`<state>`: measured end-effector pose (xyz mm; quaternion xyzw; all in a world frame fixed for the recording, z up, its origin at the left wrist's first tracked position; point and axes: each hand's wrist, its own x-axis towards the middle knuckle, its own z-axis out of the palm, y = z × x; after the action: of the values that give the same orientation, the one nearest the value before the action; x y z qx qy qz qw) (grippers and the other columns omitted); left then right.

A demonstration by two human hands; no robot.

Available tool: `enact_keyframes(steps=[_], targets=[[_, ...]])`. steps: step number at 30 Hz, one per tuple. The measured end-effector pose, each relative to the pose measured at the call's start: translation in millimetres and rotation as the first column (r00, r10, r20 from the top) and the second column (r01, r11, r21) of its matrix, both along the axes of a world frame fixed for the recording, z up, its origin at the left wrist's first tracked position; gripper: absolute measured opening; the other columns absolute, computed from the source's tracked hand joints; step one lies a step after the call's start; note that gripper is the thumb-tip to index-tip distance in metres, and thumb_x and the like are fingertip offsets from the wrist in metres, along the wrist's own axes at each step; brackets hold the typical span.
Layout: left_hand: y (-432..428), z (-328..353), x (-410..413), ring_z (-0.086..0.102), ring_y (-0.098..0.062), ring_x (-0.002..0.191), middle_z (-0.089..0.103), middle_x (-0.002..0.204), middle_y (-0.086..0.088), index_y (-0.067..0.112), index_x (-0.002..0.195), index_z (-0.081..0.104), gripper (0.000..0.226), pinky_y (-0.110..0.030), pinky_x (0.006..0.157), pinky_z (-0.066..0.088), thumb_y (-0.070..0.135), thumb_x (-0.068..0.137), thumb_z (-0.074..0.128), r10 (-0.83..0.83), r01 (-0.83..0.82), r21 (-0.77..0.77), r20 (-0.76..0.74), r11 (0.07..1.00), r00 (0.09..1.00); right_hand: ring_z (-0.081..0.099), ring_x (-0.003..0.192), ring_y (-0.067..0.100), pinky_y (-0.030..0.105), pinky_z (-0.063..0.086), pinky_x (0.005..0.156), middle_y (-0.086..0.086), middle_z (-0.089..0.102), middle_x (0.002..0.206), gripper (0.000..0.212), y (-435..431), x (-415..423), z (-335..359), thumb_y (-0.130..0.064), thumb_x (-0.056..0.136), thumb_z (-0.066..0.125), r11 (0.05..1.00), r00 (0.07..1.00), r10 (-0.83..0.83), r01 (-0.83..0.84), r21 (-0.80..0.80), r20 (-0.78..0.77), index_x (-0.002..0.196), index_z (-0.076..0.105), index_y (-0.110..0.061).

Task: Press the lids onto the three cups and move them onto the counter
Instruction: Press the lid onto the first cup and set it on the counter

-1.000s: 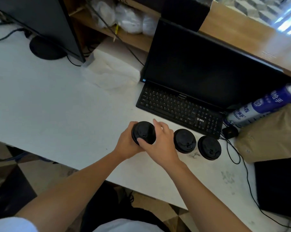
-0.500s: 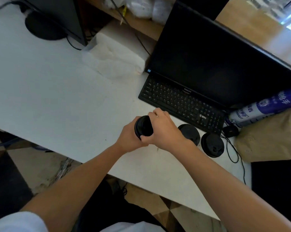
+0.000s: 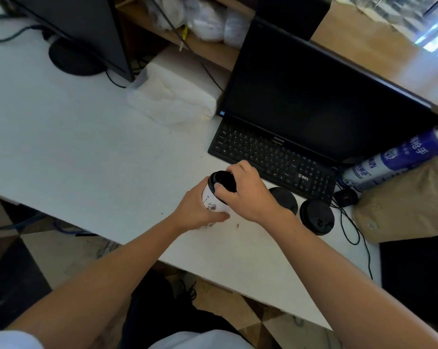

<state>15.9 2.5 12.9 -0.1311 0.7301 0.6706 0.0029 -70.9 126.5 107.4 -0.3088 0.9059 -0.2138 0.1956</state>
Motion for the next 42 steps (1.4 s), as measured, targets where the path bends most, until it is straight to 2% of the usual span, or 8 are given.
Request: enact_keyframes(steps=[8,16,21,26,30,34,38,42], targets=[[-12.0,23.0,1.7,0.072,-0.019,0.090,0.074,0.096,0.003,0.025,0.116,0.058,0.063,-0.028,0.072,0.059,0.010,0.061,0.086,-0.243,0.231,0.152,0.069,0.961,0.967,0.055,0.094,0.019,0.038,0.053,0.083,0.002,0.051,0.108,0.049,9.7,-1.5,15.8,-0.052,0.087,0.057,0.988,0.988,0.142,-0.145,-0.058,-0.056,0.111,0.062,-0.011],[17.8,13.2,13.2,0.066,-0.006,0.088,0.067,0.099,0.017,0.036,0.116,0.048,0.073,-0.024,0.070,0.054,0.028,0.057,0.090,0.040,-0.031,-0.157,0.057,0.987,0.998,0.056,0.094,0.035,0.050,0.054,0.082,0.010,0.047,0.112,0.042,4.1,22.3,-2.3,-0.051,0.097,0.043,0.990,0.993,-0.012,0.029,0.136,-0.120,0.127,0.047,-0.022],[7.9,15.3,16.6,0.070,-0.010,0.093,0.073,0.102,0.012,0.036,0.119,0.055,0.073,-0.029,0.075,0.058,0.015,0.058,0.088,-0.114,0.106,0.102,0.074,0.989,0.991,0.057,0.085,0.027,0.040,0.050,0.069,0.002,0.047,0.105,0.045,10.1,22.4,-2.1,-0.058,0.096,0.038,0.990,0.971,0.089,-0.063,0.125,-0.220,0.117,0.052,-0.021],[6.2,11.1,16.7,0.064,-0.010,0.110,0.067,0.117,0.009,0.033,0.132,0.050,0.080,-0.022,0.082,0.054,0.003,0.067,0.086,-0.073,0.058,0.184,0.074,0.981,0.995,0.051,0.120,0.017,0.033,0.043,0.098,0.001,0.044,0.138,0.052,20.2,16.9,-15.4,-0.051,0.101,0.049,0.975,0.977,-0.138,0.163,-0.151,0.165,0.144,0.049,-0.022],[7.4,5.5,16.2,0.047,0.010,0.122,0.051,0.134,0.023,0.048,0.142,0.030,0.092,-0.009,0.086,0.047,-0.008,0.080,0.069,-0.017,0.007,0.183,0.051,0.983,0.999,0.063,0.063,0.009,0.043,0.058,0.078,0.003,0.052,0.132,0.032,19.4,20.9,-26.2,-0.038,0.103,0.051,0.787,0.768,-0.415,0.572,-0.231,0.487,0.128,0.062,-0.023],[4.5,2.8,15.6,0.053,-0.002,0.126,0.062,0.130,0.017,0.047,0.132,0.052,0.086,-0.023,0.094,0.050,-0.015,0.073,0.048,0.043,-0.060,0.311,0.064,0.948,0.997,0.056,0.046,0.007,0.040,0.060,0.070,0.009,0.062,0.107,0.029,20.2,22.0,-38.6,-0.016,0.105,0.049,0.612,0.583,-0.450,0.753,-0.242,0.677,0.132,0.061,-0.014],[7.9,6.5,14.0,0.055,-0.017,0.126,0.067,0.129,0.005,0.026,0.128,0.064,0.055,-0.030,0.095,0.047,-0.002,0.088,0.040,0.157,-0.242,0.581,0.193,0.777,0.969,0.061,0.073,0.019,0.028,0.056,0.058,0.010,0.066,0.104,0.026,20.2,28.3,-43.1,-0.011,0.107,0.048,0.489,0.475,-0.398,0.834,-0.257,0.784,0.127,0.064,-0.014],[12.0,12.6,6.3,0.055,-0.021,0.123,0.063,0.128,0.004,0.026,0.121,0.063,0.028,-0.048,0.099,0.050,0.034,0.104,0.042,0.233,-0.359,0.416,0.325,0.836,0.917,0.066,0.105,0.032,0.028,0.053,0.060,0.009,0.067,0.124,0.026,19.2,29.0,-45.2,-0.018,0.108,0.045,0.446,0.433,-0.407,0.863,-0.238,0.804,0.123,0.066,-0.017]])
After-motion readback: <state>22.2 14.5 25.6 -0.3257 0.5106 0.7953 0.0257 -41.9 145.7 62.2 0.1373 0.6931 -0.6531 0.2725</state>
